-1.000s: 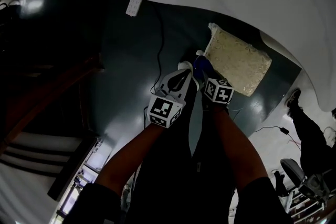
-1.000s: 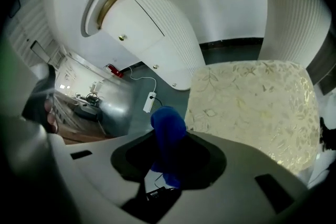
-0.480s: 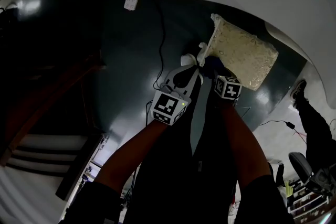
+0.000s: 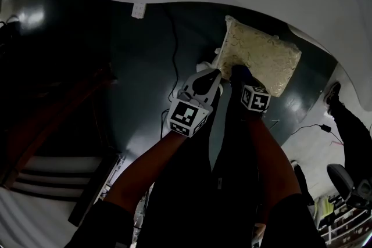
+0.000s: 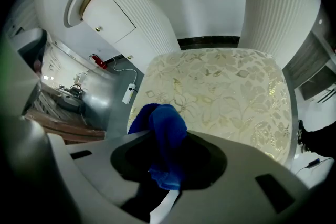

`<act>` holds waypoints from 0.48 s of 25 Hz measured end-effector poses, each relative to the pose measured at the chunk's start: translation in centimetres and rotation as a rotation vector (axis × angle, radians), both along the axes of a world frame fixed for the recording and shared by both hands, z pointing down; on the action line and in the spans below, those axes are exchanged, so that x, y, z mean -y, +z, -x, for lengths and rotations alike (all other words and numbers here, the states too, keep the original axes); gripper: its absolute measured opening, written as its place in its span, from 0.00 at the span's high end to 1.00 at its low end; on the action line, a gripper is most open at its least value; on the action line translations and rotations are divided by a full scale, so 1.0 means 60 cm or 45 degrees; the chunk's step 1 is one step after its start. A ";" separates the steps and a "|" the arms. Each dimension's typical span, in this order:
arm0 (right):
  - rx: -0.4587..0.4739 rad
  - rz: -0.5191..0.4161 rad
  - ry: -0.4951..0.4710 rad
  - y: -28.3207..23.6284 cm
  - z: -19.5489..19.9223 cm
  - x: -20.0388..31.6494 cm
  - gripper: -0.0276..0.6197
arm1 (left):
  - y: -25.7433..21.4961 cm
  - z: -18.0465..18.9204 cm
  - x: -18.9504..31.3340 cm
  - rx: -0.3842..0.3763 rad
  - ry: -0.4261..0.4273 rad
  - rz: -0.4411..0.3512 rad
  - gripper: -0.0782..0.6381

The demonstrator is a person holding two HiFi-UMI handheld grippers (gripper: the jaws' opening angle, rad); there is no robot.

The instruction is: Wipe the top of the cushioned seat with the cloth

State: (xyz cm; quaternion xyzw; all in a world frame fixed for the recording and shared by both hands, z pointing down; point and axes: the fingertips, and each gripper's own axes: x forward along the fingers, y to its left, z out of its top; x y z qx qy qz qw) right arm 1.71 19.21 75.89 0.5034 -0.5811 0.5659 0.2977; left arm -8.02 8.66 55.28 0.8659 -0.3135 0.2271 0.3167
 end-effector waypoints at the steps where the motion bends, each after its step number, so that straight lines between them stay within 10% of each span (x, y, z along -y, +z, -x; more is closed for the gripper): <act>1: -0.002 0.001 0.006 0.002 -0.007 -0.003 0.75 | 0.001 -0.009 -0.004 0.000 0.013 0.001 0.87; 12: -0.015 -0.006 0.039 0.009 -0.088 -0.043 0.75 | 0.013 -0.120 -0.064 -0.001 0.186 0.029 0.87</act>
